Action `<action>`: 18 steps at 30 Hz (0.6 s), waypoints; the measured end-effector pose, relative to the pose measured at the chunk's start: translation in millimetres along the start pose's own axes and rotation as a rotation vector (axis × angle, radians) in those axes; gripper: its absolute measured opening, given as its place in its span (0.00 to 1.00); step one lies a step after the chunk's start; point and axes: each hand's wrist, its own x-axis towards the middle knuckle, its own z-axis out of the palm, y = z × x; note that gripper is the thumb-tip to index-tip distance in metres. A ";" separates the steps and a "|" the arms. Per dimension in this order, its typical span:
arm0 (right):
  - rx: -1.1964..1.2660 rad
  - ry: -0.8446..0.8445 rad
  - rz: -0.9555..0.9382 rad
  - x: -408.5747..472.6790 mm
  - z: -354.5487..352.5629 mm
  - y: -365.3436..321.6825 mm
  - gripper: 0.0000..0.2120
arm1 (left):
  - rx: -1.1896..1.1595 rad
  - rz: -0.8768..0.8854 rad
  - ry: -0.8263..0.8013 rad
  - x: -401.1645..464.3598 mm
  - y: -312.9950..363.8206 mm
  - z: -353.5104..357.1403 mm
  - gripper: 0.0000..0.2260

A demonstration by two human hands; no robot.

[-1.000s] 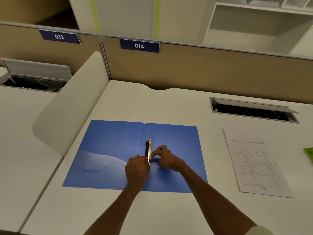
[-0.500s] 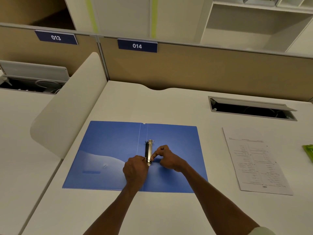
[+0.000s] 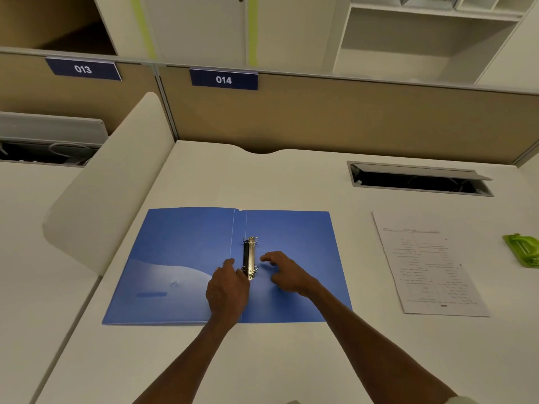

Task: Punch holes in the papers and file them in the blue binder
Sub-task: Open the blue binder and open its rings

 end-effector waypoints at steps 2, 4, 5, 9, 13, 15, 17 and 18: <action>0.013 0.067 0.006 -3.5 2.3 1.5 0.24 | -0.085 -0.028 0.034 -3.8 4.2 -4.5 0.18; 0.036 0.153 0.017 -9.5 -0.6 3.2 0.23 | -0.158 0.008 0.085 -8.4 12.7 -5.1 0.18; 0.050 0.196 0.019 -11.0 -1.6 2.5 0.22 | -0.189 0.030 0.108 -8.7 16.2 -6.3 0.18; 0.122 0.362 0.035 -28.4 -20.5 13.6 0.18 | -0.271 0.176 0.131 -14.9 43.7 3.4 0.13; 0.199 0.485 0.073 -53.0 -48.8 40.0 0.18 | -0.332 0.224 0.052 -25.4 78.6 26.1 0.13; 0.227 0.542 0.100 -66.4 -64.7 54.3 0.17 | -0.360 0.251 -0.008 -29.6 95.6 38.4 0.12; 0.236 0.605 0.139 -81.5 -84.1 74.2 0.17 | -0.364 0.283 -0.065 -35.1 115.6 53.7 0.11; 0.228 0.631 0.159 -87.6 -90.3 79.2 0.17 | -0.372 0.292 -0.086 -36.8 120.2 57.1 0.10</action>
